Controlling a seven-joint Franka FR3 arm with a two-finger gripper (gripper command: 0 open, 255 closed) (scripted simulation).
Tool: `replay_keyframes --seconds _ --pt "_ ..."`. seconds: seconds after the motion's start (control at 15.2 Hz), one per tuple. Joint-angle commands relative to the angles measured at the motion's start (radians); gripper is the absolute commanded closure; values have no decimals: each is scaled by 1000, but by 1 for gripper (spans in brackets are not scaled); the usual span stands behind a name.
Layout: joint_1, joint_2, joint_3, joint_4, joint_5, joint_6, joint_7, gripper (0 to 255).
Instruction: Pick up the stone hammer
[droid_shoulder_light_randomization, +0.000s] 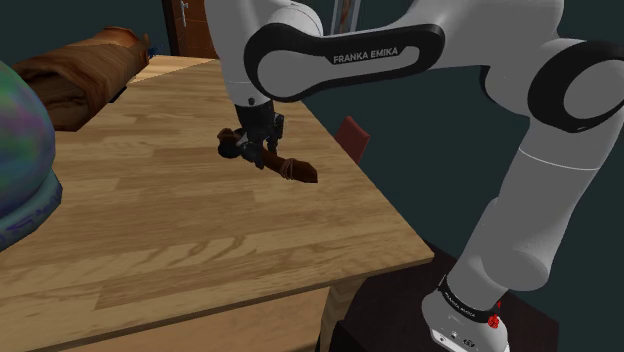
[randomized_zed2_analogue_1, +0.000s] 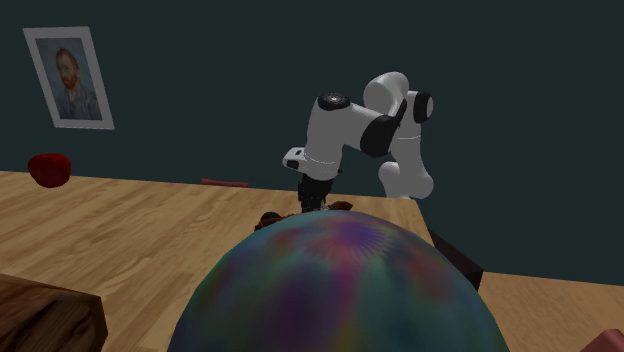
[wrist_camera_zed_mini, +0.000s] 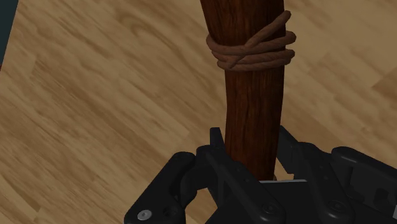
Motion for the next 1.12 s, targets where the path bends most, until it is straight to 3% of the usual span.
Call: replay_keyframes --seconds 0.0,0.33,1.06 --pt "0 1 0 -1 0 0 0 255" --pt "0 3 0 1 -1 1 -1 255" --pt "12 20 5 168 -6 -148 -32 255"
